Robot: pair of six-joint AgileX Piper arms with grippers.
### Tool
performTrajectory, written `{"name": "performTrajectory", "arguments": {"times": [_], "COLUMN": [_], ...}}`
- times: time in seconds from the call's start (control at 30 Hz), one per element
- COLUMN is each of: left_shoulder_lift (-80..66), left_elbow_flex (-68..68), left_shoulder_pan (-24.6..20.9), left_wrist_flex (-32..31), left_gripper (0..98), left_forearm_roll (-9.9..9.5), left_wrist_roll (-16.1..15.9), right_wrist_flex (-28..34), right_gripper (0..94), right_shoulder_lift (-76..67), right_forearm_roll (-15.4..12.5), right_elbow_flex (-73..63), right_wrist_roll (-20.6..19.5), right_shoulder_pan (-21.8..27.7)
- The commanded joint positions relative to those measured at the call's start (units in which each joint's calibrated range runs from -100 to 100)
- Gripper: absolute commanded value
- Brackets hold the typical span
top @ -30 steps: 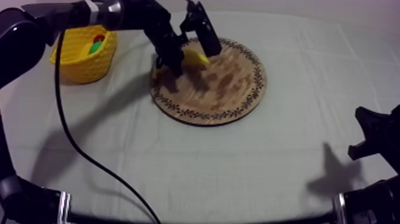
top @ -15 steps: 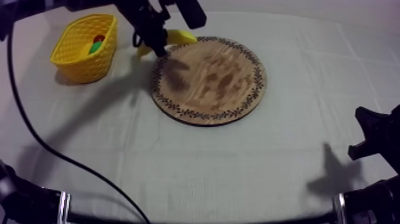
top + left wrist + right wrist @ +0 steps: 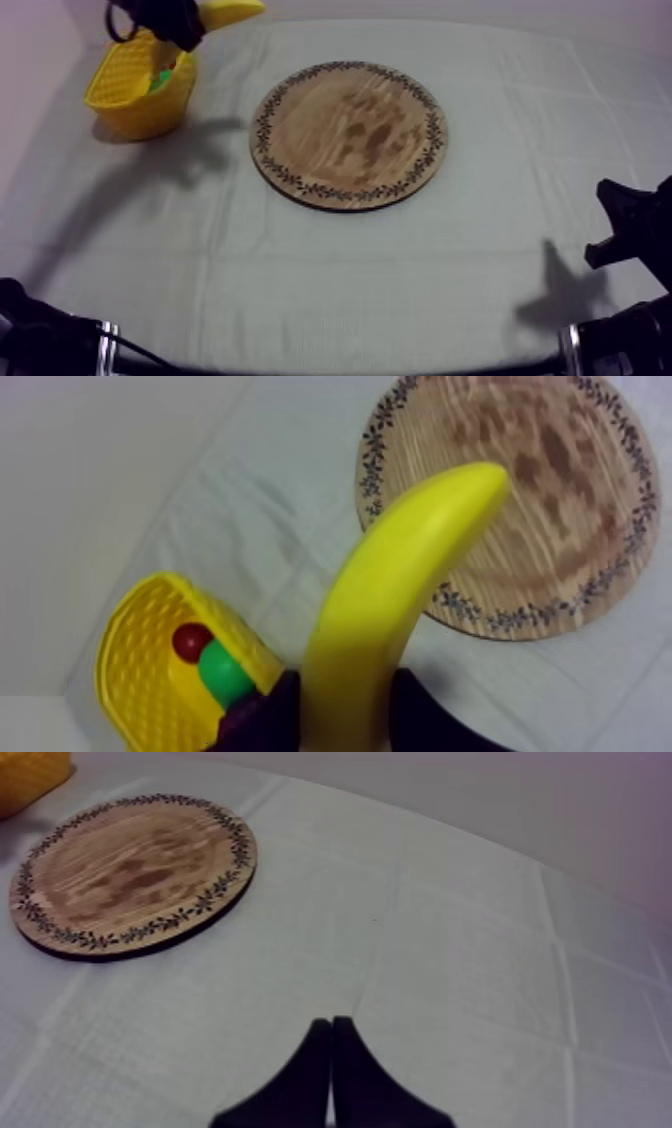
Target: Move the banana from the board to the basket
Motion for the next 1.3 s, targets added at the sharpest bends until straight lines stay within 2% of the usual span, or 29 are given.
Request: {"name": "performTrajectory", "arguments": {"times": [0.0, 0.27, 0.6, 0.97, 1.27], "left_shoulder_lift": [-5.88, -11.49, -7.41, 1.93, 10.19], "left_elbow_flex": [0.14, -2.59, -14.56, -22.16, -22.90], "left_shoulder_pan": [-0.25, -3.43, -9.45, -15.37, -18.00], "left_wrist_flex": [3.45, 6.34, 6.24, 2.95, -1.68], "left_gripper": [19.6, 16.8, 14.0, 12.7, 12.4], "left_forearm_roll": [0.29, 1.39, 1.38, 1.19, 1.19], "left_wrist_roll": [1.02, 5.48, 9.12, 10.61, 10.98], "right_wrist_flex": [0.01, 0.01, 0.01, 0.01, 0.01], "right_gripper": [0.3, 0.3, 0.3, 0.3, 0.3], "right_shoulder_lift": [0.00, 0.00, 0.00, 0.00, 0.00], "right_forearm_roll": [0.00, 0.00, 0.00, 0.00, 0.00], "right_elbow_flex": [-0.03, -0.03, -0.03, -0.03, -0.03], "right_wrist_roll": [-0.01, -0.01, -0.01, -0.01, -0.01], "right_shoulder_pan": [0.00, 0.00, 0.00, 0.00, 0.00]}}
